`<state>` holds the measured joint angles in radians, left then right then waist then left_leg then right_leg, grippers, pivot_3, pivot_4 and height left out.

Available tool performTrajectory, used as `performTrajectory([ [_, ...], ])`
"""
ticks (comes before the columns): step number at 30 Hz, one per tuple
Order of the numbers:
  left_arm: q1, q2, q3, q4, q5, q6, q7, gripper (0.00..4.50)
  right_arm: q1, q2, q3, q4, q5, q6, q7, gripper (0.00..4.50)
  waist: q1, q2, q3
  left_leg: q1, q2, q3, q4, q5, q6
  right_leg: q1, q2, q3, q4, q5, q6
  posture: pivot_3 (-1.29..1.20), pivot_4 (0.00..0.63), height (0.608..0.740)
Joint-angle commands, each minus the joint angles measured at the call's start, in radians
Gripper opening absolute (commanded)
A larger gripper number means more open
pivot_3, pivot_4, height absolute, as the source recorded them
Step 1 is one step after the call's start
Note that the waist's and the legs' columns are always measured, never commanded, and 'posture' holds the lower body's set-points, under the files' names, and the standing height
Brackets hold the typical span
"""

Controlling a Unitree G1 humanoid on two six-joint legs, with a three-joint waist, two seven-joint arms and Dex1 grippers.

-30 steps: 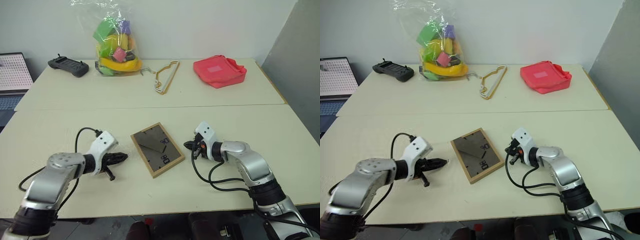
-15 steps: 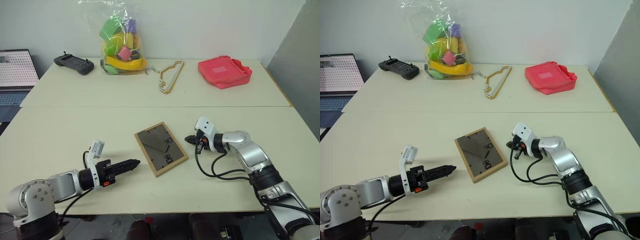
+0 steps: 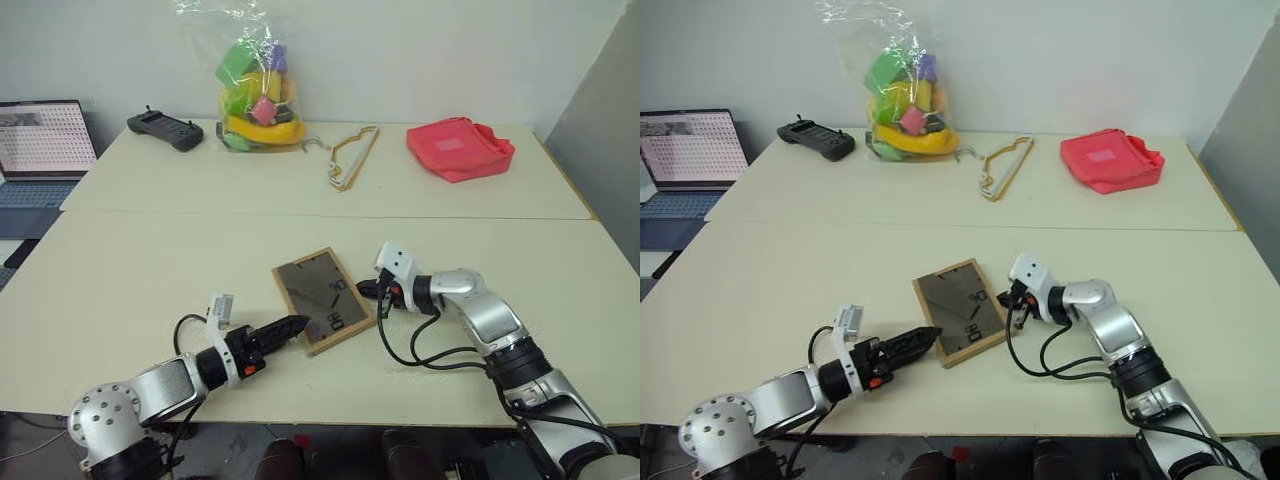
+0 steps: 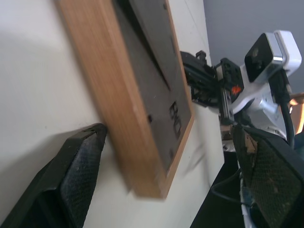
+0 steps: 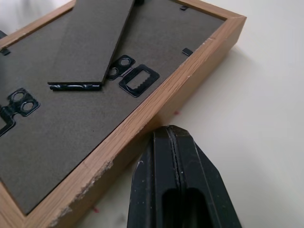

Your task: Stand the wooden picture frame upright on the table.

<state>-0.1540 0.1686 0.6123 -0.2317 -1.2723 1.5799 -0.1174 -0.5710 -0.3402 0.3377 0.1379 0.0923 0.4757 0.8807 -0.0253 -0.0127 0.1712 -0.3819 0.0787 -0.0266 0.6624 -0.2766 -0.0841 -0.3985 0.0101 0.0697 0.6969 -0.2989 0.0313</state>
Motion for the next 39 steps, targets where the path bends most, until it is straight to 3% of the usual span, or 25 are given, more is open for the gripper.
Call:
performTrajectory([
  [1, 0.006, -0.051, -0.095, 0.027, 0.009, 0.010, 0.048, 4.46, 0.017, 0.045, 0.018, -0.106, 0.018, 0.051, -0.024, 0.00, 0.000, 0.000, -0.001, 0.001, 0.000, 0.000, 0.000, 0.000, 0.000, 0.002, 0.000, 0.000, -0.001, 0.000, 0.000, 0.00, 0.150, 0.740],
  [5, 0.020, -0.051, -0.098, 0.012, -0.028, 0.000, 0.061, 4.46, 0.035, 0.045, 0.011, -0.136, 0.015, 0.078, -0.042, 0.00, 0.003, 0.000, -0.002, 0.001, -0.001, -0.001, 0.000, 0.000, 0.000, 0.003, -0.001, -0.001, -0.002, 0.000, 0.001, 0.00, 0.150, 0.740],
  [6, 0.024, -0.043, -0.094, 0.014, -0.040, -0.004, 0.062, 4.10, 0.038, 0.041, 0.007, -0.135, 0.013, 0.080, -0.045, 0.00, 0.002, -0.001, -0.002, 0.001, 0.000, -0.001, 0.000, 0.000, 0.000, 0.003, -0.001, -0.001, -0.003, 0.000, 0.001, 0.00, 0.150, 0.740],
  [21, 0.022, 0.126, -0.108, 0.006, -0.287, -0.152, 0.184, 1.03, 0.037, 0.003, -0.046, -0.071, -0.003, 0.056, -0.111, 0.00, -0.007, -0.001, -0.001, 0.001, 0.001, -0.002, -0.001, 0.000, 0.000, 0.002, 0.001, -0.001, -0.003, -0.001, 0.001, 0.00, 0.150, 0.740],
  [27, -0.036, 0.285, -0.179, -0.032, -0.303, -0.194, 0.143, 0.87, -0.053, -0.025, -0.205, -0.093, 0.116, 0.109, -0.092, 0.00, -0.005, -0.004, 0.001, 0.000, 0.000, -0.001, -0.001, 0.000, 0.000, 0.001, 0.001, -0.001, -0.003, -0.001, 0.001, 0.00, 0.150, 0.740],
  [30, -0.093, 0.372, -0.194, 0.015, -0.341, -0.192, 0.065, 0.87, -0.144, -0.057, -0.287, -0.167, 0.292, 0.261, 0.023, 0.47, -0.005, -0.005, 0.003, -0.005, 0.000, -0.001, -0.001, 0.000, 0.000, -0.005, 0.001, 0.000, -0.001, 0.000, 0.001, 0.00, 0.150, 0.740],
  [33, -0.169, 0.457, -0.218, 0.068, -0.325, -0.182, -0.047, 0.87, -0.249, -0.085, -0.312, -0.193, 0.427, 0.382, 0.120, 1.27, -0.005, -0.005, 0.003, -0.007, 0.001, -0.001, -0.002, 0.000, 0.000, -0.007, 0.001, -0.001, -0.001, -0.001, 0.000, 0.00, 0.150, 0.740],
  [39, -0.277, 0.565, -0.313, 0.119, -0.172, -0.213, -0.281, 0.87, -0.397, -0.025, -0.273, -0.124, 0.486, 0.418, 0.150, 2.63, -0.009, -0.005, 0.004, -0.008, 0.001, -0.002, -0.002, 0.000, 0.000, -0.008, 0.002, -0.002, -0.002, -0.001, 0.000, 0.00, 0.150, 0.740],
])
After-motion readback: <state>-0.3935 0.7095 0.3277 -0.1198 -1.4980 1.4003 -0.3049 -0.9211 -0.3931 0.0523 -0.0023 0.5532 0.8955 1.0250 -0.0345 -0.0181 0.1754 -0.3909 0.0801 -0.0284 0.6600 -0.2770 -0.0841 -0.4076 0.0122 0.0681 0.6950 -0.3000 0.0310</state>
